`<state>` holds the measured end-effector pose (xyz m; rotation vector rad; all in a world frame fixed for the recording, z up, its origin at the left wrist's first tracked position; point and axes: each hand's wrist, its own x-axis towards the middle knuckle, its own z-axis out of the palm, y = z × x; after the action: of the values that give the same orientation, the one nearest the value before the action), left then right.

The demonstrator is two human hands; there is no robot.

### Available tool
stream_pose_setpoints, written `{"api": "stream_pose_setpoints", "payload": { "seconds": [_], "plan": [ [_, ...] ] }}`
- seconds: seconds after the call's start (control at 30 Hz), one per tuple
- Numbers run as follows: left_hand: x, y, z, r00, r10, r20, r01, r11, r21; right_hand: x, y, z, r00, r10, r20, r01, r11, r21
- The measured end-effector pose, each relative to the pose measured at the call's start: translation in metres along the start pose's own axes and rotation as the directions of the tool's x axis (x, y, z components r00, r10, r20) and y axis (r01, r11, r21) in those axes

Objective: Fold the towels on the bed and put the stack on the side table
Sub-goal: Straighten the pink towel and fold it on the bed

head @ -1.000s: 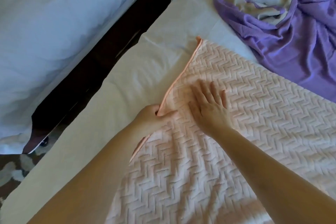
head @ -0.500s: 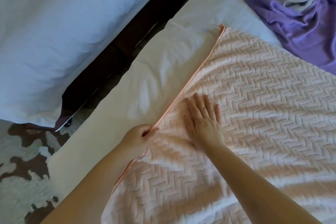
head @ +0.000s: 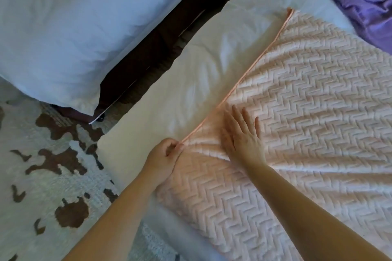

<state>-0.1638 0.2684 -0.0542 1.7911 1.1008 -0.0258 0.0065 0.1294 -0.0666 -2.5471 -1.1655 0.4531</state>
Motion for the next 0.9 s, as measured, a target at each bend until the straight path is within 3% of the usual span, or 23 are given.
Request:
{"api": "stream_pose_setpoints", "payload": {
  "seconds": [0.07, 0.17, 0.2, 0.27, 0.37, 0.47, 0.53, 0.6, 0.63, 0.7, 0.8, 0.9],
  "plan": [
    [-0.006, -0.006, -0.001, 0.997, -0.075, 0.016, 0.075, 0.996, -0.038, -0.009, -0.005, 0.003, 1.0, -0.027, -0.004, 0.027, 0.999, -0.022],
    [-0.018, -0.017, -0.008, 0.957, -0.108, 0.268, 0.106, 0.994, 0.021, -0.028, -0.009, 0.007, 0.996, -0.07, 0.058, 0.073, 0.996, -0.043],
    [-0.024, -0.024, -0.009, 0.953, -0.095, 0.289, 0.084, 0.995, 0.052, -0.037, -0.01, 0.009, 0.99, -0.105, 0.098, 0.114, 0.99, -0.087],
    [-0.034, -0.038, -0.011, 0.985, -0.087, 0.15, 0.079, 0.995, 0.06, -0.054, -0.015, 0.018, 0.973, -0.165, 0.162, 0.192, 0.966, -0.172],
    [-0.043, -0.049, -0.006, 0.991, -0.061, -0.121, 0.074, 0.992, 0.105, -0.074, -0.025, 0.031, 0.969, -0.166, 0.184, 0.196, 0.968, -0.159],
    [-0.051, -0.048, 0.005, 0.97, -0.082, -0.229, 0.102, 0.992, 0.076, -0.094, -0.029, 0.036, 0.938, -0.279, 0.208, 0.306, 0.946, -0.11],
    [-0.065, -0.042, 0.012, 0.95, -0.113, -0.291, 0.133, 0.99, 0.052, -0.11, -0.016, 0.031, 0.955, -0.245, 0.169, 0.263, 0.961, -0.09],
    [-0.085, -0.037, 0.025, 0.905, 0.098, -0.414, 0.078, 0.919, 0.388, -0.134, 0.012, 0.023, 0.989, -0.069, 0.134, 0.084, 0.99, -0.112],
    [-0.096, -0.032, 0.035, 0.88, 0.259, -0.399, 0.006, 0.833, 0.553, -0.149, 0.026, 0.02, 0.99, -0.001, 0.138, 0.019, 0.992, -0.126],
    [-0.117, -0.016, 0.061, 0.868, 0.454, -0.203, -0.209, 0.704, 0.679, -0.184, 0.049, 0.017, 0.984, 0.006, 0.178, 0.019, 0.991, -0.136],
    [-0.138, 0.002, 0.11, 0.878, 0.461, 0.128, -0.41, 0.588, 0.697, -0.23, 0.078, 0.008, 0.981, -0.007, 0.192, 0.029, 0.993, -0.115],
    [-0.156, 0.013, 0.158, 0.859, 0.436, 0.268, -0.481, 0.509, 0.714, -0.279, 0.123, -0.01, 0.98, 0.148, 0.133, -0.127, 0.979, -0.157]
  ]
}}
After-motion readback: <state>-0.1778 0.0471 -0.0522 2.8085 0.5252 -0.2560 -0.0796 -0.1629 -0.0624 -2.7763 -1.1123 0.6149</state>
